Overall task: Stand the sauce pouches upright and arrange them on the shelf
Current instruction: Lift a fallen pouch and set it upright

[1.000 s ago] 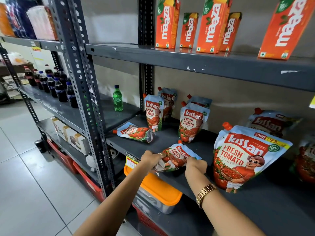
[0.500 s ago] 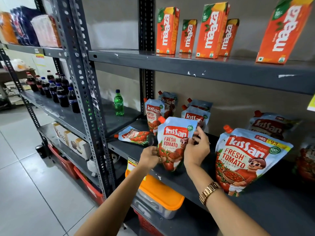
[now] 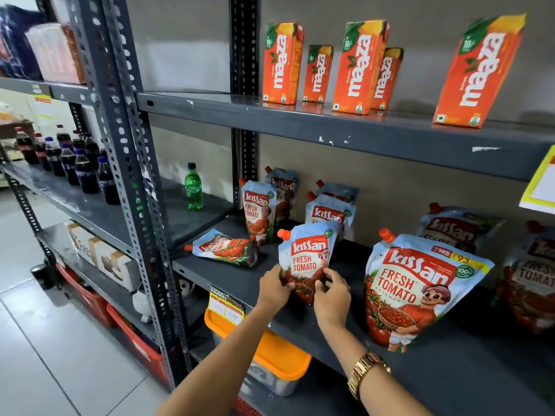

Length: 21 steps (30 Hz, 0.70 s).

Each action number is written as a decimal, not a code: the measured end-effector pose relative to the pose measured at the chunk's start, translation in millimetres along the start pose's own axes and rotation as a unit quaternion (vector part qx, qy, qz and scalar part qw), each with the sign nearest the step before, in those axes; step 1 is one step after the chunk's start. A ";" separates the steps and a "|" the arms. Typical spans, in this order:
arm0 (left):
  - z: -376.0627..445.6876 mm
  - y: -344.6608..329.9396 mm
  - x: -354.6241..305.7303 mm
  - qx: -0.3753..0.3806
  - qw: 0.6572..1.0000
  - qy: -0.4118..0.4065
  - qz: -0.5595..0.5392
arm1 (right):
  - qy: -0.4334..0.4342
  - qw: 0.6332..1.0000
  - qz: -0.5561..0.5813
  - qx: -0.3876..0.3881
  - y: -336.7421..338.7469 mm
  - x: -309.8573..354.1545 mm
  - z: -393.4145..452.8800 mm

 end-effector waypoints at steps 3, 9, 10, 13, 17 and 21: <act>4.4 -0.6 -2.4 0.023 0.999 -0.013 0.037 | -0.013 1.000 0.003 -0.005 3.2 -5.0 -1.5; 16.6 1.4 -4.7 0.076 0.995 -0.035 0.052 | 0.003 0.999 0.018 -0.032 9.6 -4.6 -6.9; 17.6 1.0 -4.5 0.082 0.995 -0.036 0.050 | 0.007 0.999 0.019 -0.036 9.8 -3.8 -8.4; 17.4 0.3 -3.6 0.091 0.994 -0.040 0.052 | 0.019 0.999 0.018 -0.044 10.3 -1.7 -11.7; 15.5 10.4 2.2 0.061 0.997 -0.023 0.029 | 0.031 0.998 0.017 -0.047 7.6 2.2 -13.3; 15.0 33.3 15.4 0.016 0.999 -0.002 -0.028 | 0.039 0.998 0.032 -0.049 0.5 8.4 -15.9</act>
Point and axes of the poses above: each hand's wrist, its own z-axis towards the middle knuckle, its own y-axis out of the back of the hand, x = y × z, the point moved 3 cm from there along z, towards the middle knuckle, and after that the axes turned 11 degrees about y, right-handed, at the moved point
